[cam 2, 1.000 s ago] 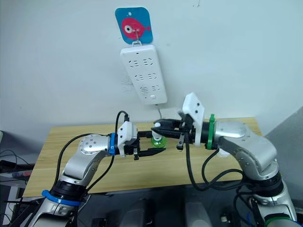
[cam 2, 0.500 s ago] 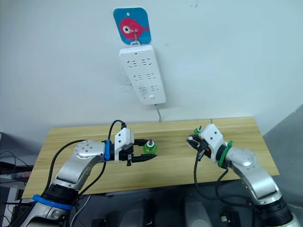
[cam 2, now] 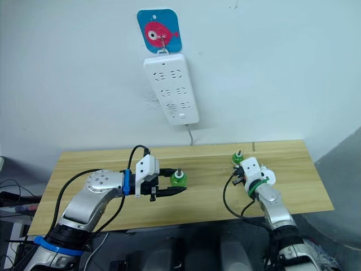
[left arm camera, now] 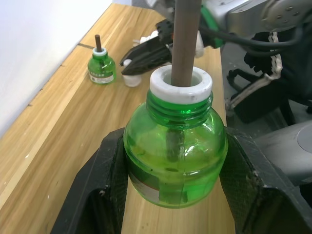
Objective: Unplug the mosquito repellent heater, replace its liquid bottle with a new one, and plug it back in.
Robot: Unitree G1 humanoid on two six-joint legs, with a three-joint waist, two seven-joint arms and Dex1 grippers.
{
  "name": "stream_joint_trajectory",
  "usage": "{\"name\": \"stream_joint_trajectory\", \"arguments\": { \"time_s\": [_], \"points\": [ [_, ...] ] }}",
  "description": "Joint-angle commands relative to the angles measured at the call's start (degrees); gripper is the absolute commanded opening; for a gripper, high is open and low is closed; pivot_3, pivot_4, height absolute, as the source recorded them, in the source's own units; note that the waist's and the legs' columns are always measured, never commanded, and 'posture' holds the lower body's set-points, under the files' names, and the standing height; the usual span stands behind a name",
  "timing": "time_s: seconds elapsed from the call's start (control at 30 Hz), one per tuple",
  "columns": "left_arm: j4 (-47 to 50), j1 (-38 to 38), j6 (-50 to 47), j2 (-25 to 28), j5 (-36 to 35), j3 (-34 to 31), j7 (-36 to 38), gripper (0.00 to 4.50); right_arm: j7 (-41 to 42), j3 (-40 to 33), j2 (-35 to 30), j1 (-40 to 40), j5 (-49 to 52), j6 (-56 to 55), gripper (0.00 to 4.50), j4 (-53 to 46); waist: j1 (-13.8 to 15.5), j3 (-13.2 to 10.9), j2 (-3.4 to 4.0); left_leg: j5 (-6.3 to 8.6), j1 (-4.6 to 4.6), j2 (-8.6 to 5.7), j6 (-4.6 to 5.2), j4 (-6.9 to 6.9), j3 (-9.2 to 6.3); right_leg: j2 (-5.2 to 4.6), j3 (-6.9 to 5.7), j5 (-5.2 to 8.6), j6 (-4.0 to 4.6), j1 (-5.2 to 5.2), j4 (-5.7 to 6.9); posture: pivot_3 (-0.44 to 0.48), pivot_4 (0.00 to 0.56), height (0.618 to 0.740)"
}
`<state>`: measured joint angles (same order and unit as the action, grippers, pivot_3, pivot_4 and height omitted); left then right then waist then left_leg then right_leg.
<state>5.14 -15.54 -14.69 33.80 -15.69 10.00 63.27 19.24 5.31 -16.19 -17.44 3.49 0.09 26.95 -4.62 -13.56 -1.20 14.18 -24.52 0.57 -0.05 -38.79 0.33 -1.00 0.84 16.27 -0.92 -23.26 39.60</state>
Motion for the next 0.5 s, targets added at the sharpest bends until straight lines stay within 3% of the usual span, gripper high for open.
{"name": "stream_joint_trajectory", "arguments": {
  "time_s": [0.03,0.23,0.4,0.5],
  "points": [
    [3.2,0.5,-0.1,0.5,-1.2,-0.7,0.0,2.25,-1.0,-2.5,0.9,-0.7,0.3,-1.9,0.35,3.9,0.0,0.0,0.00,0.00,0.00,0.00,0.00,0.00,0.00,0.00,0.01,0.00,0.00,0.00,0.00,-0.106,0.242,0.740],
    [3.6,0.9,-0.4,0.5,-1.2,-0.9,-0.2,2.25,0.8,-5.6,2.8,1.3,4.0,-1.1,2.49,-1.2,0.0,0.0,0.01,0.00,0.03,0.00,0.00,-0.01,0.01,-0.02,0.02,0.00,0.00,0.05,0.00,-0.108,0.239,0.740],
    [3.5,0.9,-0.7,0.4,-1.5,-1.2,-0.1,2.25,8.4,-5.3,-1.5,6.6,11.1,10.7,4.25,-25.2,0.0,-0.1,0.16,0.00,0.02,0.00,0.00,0.01,0.01,-0.03,0.03,0.00,0.00,0.03,0.03,-0.117,0.239,0.740],
    [3.0,0.2,-0.7,0.4,-2.3,-1.2,1.2,2.25,18.2,0.2,-9.8,8.6,13.4,17.7,4.26,-41.4,0.0,-0.1,0.19,0.00,0.02,-0.03,0.01,-0.01,0.01,-0.05,0.02,0.00,-0.01,0.04,0.02,-0.134,0.237,0.740]
  ]
}}
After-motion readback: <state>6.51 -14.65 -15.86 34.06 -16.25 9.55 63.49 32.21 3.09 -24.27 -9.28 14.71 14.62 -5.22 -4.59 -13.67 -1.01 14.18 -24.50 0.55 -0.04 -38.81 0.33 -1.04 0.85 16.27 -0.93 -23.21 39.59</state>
